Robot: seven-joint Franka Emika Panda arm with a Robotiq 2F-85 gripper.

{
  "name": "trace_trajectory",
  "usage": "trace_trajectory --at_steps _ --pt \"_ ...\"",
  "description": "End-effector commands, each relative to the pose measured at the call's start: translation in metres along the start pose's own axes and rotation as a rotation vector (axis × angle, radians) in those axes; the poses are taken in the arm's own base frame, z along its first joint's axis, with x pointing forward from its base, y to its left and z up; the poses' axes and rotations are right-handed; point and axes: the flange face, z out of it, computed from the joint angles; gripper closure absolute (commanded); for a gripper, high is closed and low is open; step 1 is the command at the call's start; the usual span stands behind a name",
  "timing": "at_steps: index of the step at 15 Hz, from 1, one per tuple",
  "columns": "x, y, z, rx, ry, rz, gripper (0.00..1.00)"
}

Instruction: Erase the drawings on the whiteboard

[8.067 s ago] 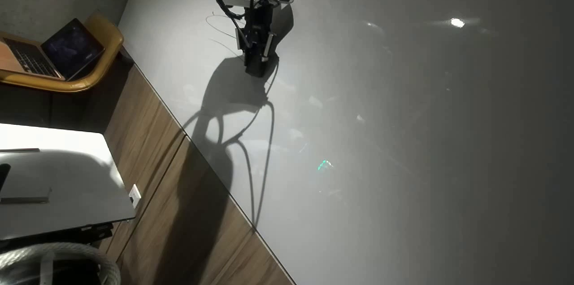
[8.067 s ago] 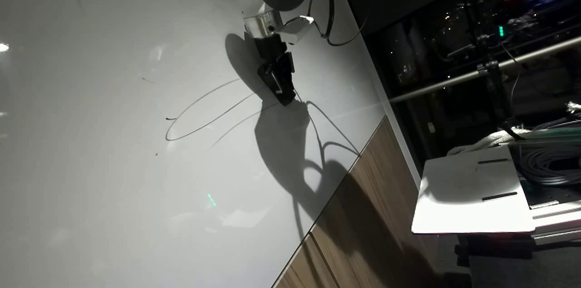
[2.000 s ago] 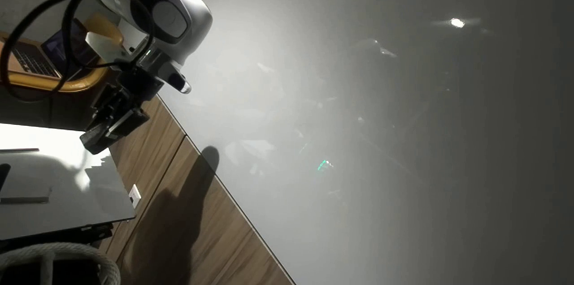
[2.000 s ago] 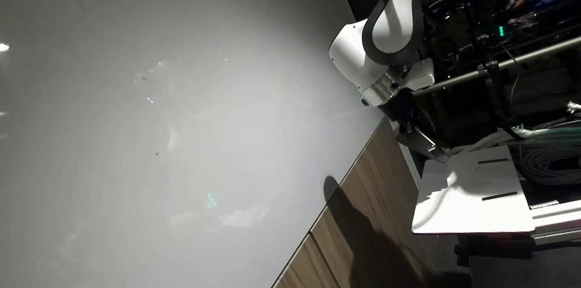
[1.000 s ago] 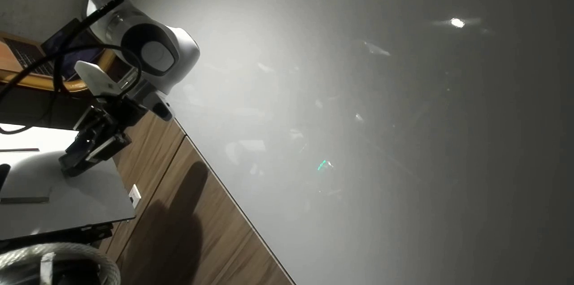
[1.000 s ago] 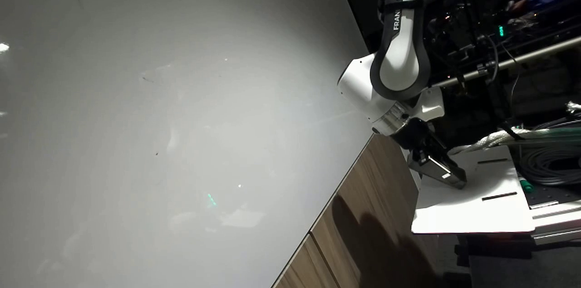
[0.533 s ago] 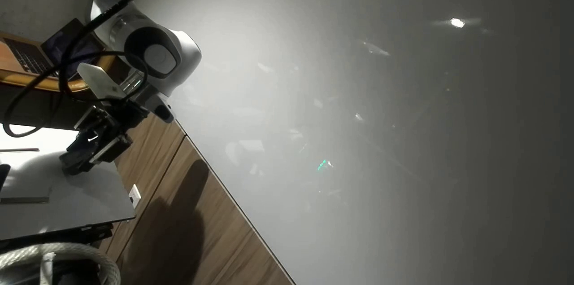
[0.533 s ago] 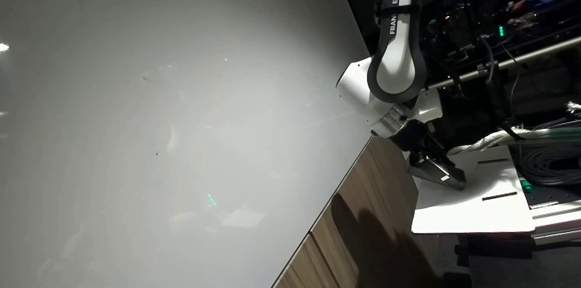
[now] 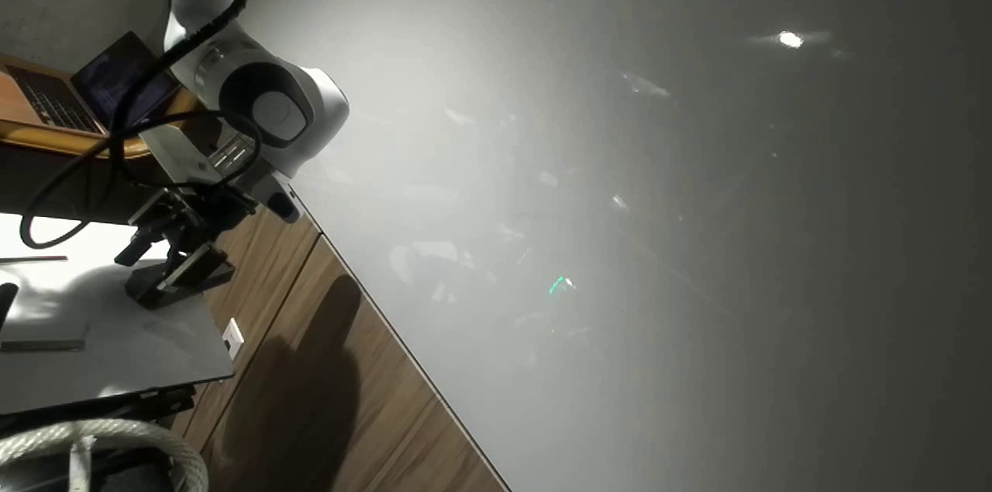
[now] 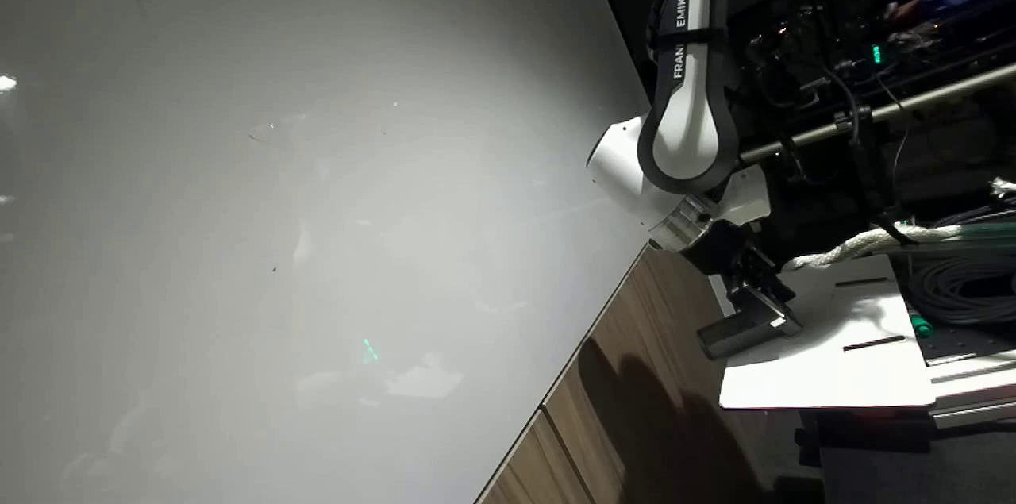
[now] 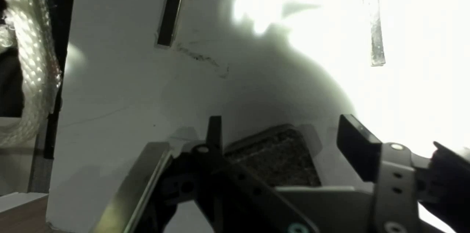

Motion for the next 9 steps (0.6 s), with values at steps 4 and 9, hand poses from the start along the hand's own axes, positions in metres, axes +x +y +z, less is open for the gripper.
trace_trajectory --at_steps 4,9 --pt "0.004 -0.011 -0.009 -0.034 0.012 -0.034 0.15" --pt "0.001 -0.025 -0.008 -0.070 0.016 -0.086 0.22"
